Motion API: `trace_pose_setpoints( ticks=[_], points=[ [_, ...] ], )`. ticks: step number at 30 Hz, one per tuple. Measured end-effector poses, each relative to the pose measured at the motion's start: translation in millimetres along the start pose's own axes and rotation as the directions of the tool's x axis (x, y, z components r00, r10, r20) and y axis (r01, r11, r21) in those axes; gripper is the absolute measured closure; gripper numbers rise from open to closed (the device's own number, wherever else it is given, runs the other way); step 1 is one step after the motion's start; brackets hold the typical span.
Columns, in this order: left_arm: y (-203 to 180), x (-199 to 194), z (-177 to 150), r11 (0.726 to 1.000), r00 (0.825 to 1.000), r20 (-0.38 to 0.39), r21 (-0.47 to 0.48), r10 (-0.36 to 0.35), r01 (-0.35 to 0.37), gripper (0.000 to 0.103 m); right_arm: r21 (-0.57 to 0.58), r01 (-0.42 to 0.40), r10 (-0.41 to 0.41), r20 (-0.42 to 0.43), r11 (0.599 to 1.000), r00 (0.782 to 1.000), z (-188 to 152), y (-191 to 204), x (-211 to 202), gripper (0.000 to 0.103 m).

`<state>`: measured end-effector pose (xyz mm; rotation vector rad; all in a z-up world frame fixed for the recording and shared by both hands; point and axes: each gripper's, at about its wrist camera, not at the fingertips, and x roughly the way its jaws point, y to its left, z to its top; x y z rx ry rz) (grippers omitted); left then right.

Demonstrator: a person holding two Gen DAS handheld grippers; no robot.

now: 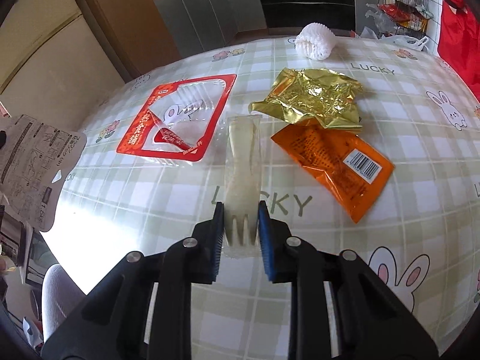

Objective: Collect trash
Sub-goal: 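Grasp the white plastic fork with the right tool while the left tool holds the paper, then drop the fork into the bin with the right tool while the left tool carries the paper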

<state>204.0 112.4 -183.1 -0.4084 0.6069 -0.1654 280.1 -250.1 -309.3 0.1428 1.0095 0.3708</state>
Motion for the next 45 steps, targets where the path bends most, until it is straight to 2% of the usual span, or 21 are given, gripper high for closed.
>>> trace_pose_setpoints(
  ticks=[21,30,37,45],
  points=[
    [-20.5,-66.9,-19.2,0.998,0.999,0.051,0.056,-0.009,0.006,0.088,-0.1,-0.082,0.095,0.133,0.992,0.987,-43.6,55.9,-102.5,0.078],
    [-22.4,-115.1,-29.9,0.998,0.994,0.111,0.069,-0.012,0.004,0.088,-0.168,-0.113,0.14,0.16,0.979,0.977,-80.5,85.4,-147.3,0.078],
    [-22.7,-146.2,-43.3,0.998,0.988,0.151,0.052,-0.04,0.032,0.088,-0.238,-0.132,0.177,0.179,0.962,0.968,-103.2,107.4,-177.6,0.078],
    [-19.9,-162.9,-46.0,0.998,0.984,0.173,0.046,-0.045,0.037,0.088,-0.261,-0.148,0.197,0.173,0.954,0.965,-116.0,115.9,-189.5,0.078]
  ],
)
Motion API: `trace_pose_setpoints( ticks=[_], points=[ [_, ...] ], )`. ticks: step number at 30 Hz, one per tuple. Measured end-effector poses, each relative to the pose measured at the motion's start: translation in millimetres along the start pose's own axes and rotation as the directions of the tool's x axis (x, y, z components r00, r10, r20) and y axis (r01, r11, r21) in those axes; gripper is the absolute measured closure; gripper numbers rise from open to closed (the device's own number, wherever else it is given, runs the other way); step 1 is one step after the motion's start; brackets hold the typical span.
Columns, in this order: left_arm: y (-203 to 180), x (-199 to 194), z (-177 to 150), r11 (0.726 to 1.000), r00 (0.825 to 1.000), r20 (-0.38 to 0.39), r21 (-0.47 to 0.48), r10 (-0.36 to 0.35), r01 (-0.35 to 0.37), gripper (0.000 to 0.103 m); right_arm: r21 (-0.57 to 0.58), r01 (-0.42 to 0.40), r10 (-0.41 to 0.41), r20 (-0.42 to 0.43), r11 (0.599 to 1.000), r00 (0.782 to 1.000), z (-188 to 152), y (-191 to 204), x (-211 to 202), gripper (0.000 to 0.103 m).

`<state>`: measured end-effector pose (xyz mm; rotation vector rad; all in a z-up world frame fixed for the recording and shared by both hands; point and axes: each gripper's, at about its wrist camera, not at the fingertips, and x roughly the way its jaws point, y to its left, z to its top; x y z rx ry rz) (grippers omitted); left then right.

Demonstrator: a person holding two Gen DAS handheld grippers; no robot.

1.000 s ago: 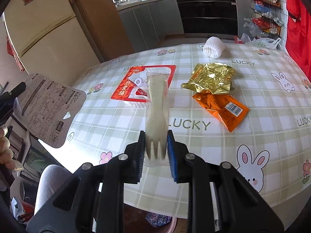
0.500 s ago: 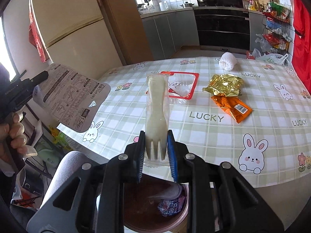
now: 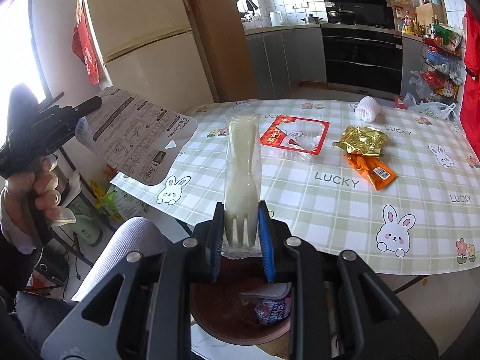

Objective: Collect trash
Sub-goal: 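Drop the fork into the bin with the right tool while the left tool carries the paper, then lower the white paper over the bin and open the left tool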

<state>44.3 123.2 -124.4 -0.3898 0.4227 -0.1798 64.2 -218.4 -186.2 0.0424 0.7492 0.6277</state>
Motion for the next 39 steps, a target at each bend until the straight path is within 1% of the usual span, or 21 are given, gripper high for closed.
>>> trace_pose_setpoints(
  ticks=[5,8,10,11,12,13,15,16,18,21,27,31,34,39],
  points=[
    [1.4,3.8,-1.8,1.0,1.0,-0.012,-0.013,0.005,-0.005,0.088,-0.022,-0.003,0.003,-0.016,1.0,1.0,-2.0,3.2,3.5,0.078],
    [2.4,8.2,-2.9,1.0,1.0,-0.021,-0.018,0.003,-0.003,0.088,-0.01,-0.029,0.029,-0.03,1.0,0.999,-2.3,0.7,7.0,0.078],
    [1.7,10.6,-3.1,1.0,1.0,-0.026,-0.02,0.001,-0.002,0.088,-0.013,-0.032,0.031,-0.035,0.999,0.999,-2.4,0.8,9.4,0.073],
    [1.7,12.0,-3.6,1.0,1.0,-0.03,-0.02,0.0,-0.001,0.088,-0.011,-0.04,0.04,-0.037,0.999,0.999,-2.3,0.7,10.0,0.067],
    [0.9,13.1,-3.9,1.0,0.999,-0.033,-0.019,0.0,0.0,0.088,-0.007,-0.046,0.046,-0.037,0.999,0.998,-1.8,0.8,9.9,0.056],
    [1.6,14.2,-4.2,1.0,0.999,-0.035,-0.018,-0.001,0.001,0.088,-0.006,-0.042,0.042,-0.033,0.999,0.999,-1.5,1.0,9.5,0.051],
    [1.9,15.7,-5.3,1.0,0.999,-0.041,-0.017,-0.006,0.005,0.088,-0.002,-0.026,0.026,-0.021,1.0,0.999,-0.7,0.2,7.8,0.035],
    [1.3,16.3,-5.9,1.0,0.999,-0.043,-0.016,-0.008,0.007,0.088,0.003,-0.018,0.018,-0.013,1.0,1.0,0.4,-0.4,6.0,0.031],
    [1.1,17.6,-6.2,1.0,0.999,-0.048,-0.01,-0.013,0.013,0.088,0.021,-0.003,0.003,0.005,1.0,1.0,2.7,-4.1,2.3,0.018],
    [-3.9,18.2,-7.4,1.0,0.998,-0.054,0.007,-0.02,0.02,0.088,0.046,0.024,-0.026,0.033,0.999,0.999,6.3,-9.5,-5.5,0.011],
    [-18.1,20.3,-11.7,0.998,0.996,-0.073,0.047,-0.047,0.05,0.088,0.083,0.079,-0.086,0.083,0.993,0.993,11.0,-19.6,-18.4,0.006],
    [-30.5,23.6,-18.4,0.994,0.993,-0.1,0.084,-0.061,0.069,0.088,0.099,0.133,-0.144,0.114,0.986,0.983,13.5,-23.2,-25.5,0.006],
    [-38.5,26.9,-23.6,0.991,0.99,-0.12,0.108,-0.071,0.084,0.088,0.124,0.143,-0.159,0.134,0.982,0.978,14.8,-28.4,-31.0,0.006],
    [-49.5,34.1,-32.1,0.986,0.984,-0.158,0.131,-0.083,0.104,0.088,0.141,0.157,-0.177,0.142,0.978,0.974,14.1,-35.0,-33.9,0.006]
  ],
)
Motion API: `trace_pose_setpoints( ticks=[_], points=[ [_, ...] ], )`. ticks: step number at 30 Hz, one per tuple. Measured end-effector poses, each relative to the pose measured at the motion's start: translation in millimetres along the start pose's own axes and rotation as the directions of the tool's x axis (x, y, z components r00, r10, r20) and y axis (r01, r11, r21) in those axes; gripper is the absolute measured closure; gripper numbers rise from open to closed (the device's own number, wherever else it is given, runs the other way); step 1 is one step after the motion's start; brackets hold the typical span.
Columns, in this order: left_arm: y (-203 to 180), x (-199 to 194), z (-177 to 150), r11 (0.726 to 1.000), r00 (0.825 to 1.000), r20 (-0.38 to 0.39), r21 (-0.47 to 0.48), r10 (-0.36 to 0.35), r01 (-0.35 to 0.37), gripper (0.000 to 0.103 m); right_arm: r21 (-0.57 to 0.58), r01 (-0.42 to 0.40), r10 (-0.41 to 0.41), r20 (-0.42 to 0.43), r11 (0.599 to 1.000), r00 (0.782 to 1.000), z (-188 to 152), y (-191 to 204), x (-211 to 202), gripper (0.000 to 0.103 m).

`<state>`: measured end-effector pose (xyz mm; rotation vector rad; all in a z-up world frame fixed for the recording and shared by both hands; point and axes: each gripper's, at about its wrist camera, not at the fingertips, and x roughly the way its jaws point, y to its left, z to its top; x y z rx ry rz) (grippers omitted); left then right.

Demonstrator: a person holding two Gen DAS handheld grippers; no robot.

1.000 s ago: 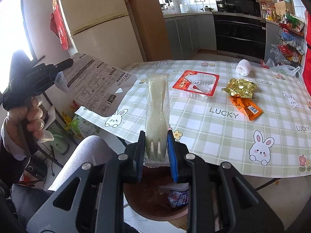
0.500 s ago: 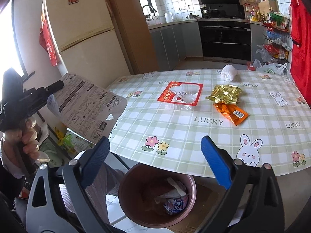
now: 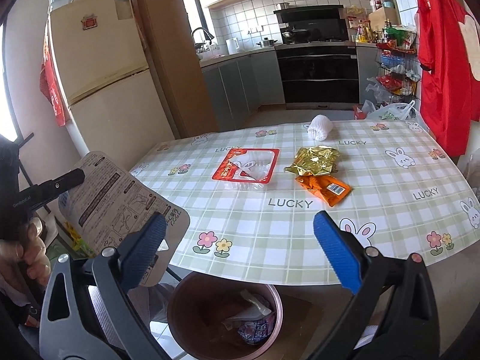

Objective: Collect trash
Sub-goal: 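Lower the white paper over the bin and open the left tool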

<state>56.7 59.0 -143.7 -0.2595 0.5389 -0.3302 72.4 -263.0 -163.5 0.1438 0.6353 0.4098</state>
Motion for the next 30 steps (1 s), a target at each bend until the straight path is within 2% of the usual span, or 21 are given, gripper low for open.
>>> trace_pose_setpoints(
  ticks=[16,17,18,20,22,24,27,30],
  points=[
    [-21.1,22.9,-11.4,0.997,0.994,-0.082,0.022,-0.075,0.077,0.091,0.045,0.023,-0.023,-0.008,0.999,1.0,-3.8,-15.2,1.4,0.006],
    [-21.3,24.4,-13.0,0.997,0.993,-0.087,0.023,-0.076,0.078,0.087,0.043,0.022,-0.022,-0.008,0.999,1.0,-4.0,-14.6,1.7,0.006],
    [-21.0,25.5,-14.2,0.997,0.993,-0.09,0.019,-0.074,0.076,0.068,0.041,0.021,-0.02,-0.008,0.999,1.0,-4.3,-13.7,1.8,0.006],
    [-16.8,23.8,-14.9,0.996,0.992,-0.081,-0.013,-0.093,0.092,0.049,0.035,0.018,-0.018,-0.009,0.999,1.0,-5.0,-12.4,2.0,0.006],
    [-11.9,20.8,-13.0,0.995,0.993,-0.066,-0.034,-0.093,0.091,0.043,0.033,0.019,-0.019,-0.013,0.999,1.0,-5.5,-12.1,3.2,0.006],
    [-9.6,17.1,-10.4,0.998,0.997,-0.047,-0.025,-0.055,0.053,0.025,0.034,0.019,-0.019,-0.017,0.999,1.0,-6.1,-11.4,4.1,0.006],
    [-4.7,12.5,-8.2,0.999,0.999,-0.025,-0.036,-0.024,0.023,0.009,0.03,0.027,-0.026,-0.016,0.999,1.0,-6.9,-10.1,4.7,0.006],
    [-1.0,12.7,-7.9,0.999,0.999,-0.028,-0.042,0.026,-0.028,0.006,0.027,0.04,-0.039,-0.02,0.999,0.999,-7.2,-9.4,5.9,0.006]
  ],
)
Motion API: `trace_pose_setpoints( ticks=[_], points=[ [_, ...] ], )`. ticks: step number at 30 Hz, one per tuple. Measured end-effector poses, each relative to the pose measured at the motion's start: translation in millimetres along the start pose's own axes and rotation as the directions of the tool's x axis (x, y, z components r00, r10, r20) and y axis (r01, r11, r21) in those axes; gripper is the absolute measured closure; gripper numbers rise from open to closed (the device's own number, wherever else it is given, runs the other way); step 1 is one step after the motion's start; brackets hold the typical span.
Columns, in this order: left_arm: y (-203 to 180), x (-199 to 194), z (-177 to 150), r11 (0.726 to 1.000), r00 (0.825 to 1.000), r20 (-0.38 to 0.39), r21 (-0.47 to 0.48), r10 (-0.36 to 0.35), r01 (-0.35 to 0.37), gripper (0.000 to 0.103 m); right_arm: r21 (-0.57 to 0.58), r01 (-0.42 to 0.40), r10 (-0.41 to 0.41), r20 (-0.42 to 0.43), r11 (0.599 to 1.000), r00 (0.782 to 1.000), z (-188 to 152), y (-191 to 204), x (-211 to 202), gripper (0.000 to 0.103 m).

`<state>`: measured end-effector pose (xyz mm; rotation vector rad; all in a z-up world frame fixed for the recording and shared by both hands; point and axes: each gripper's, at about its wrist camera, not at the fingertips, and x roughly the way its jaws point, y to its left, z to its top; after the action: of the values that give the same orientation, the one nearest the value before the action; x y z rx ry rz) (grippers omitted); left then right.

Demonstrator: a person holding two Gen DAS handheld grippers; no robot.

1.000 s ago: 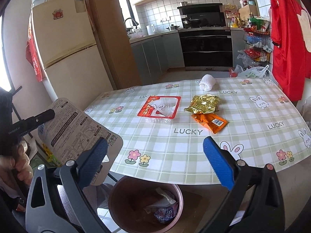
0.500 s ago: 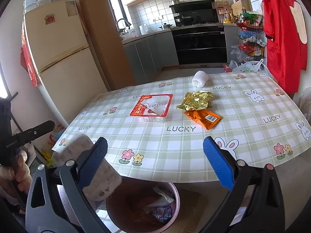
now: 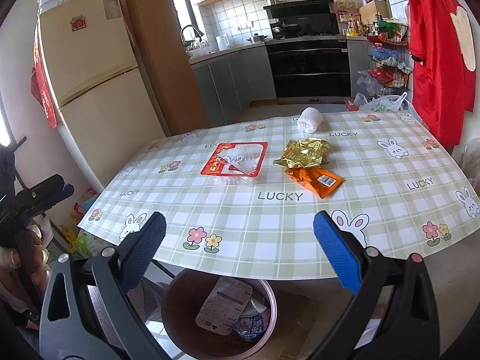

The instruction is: Collect trash

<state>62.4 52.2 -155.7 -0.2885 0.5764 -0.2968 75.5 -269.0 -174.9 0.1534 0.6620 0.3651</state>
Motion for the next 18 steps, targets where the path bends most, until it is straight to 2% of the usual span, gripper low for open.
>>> trace_pose_setpoints(
  ticks=[8,14,18],
  points=[
    [11.5,8.5,-6.3,0.997,0.997,-0.044,-0.035,0.071,-0.073,0.006,0.005,0.043,-0.043,-0.009,0.999,0.999,-2.8,-5.6,3.8,0.006],
    [15.2,17.2,-12.5,0.988,0.987,-0.059,-0.012,0.15,-0.151,0.006,-0.02,0.073,-0.073,-0.01,0.997,0.997,-7.9,-8.9,9.1,0.006],
    [23.3,30.0,-18.2,0.985,0.981,-0.092,0.0,0.171,-0.171,0.006,-0.032,0.096,-0.097,-0.028,0.995,0.995,-11.1,-16.5,19.9,0.006]
  ],
)
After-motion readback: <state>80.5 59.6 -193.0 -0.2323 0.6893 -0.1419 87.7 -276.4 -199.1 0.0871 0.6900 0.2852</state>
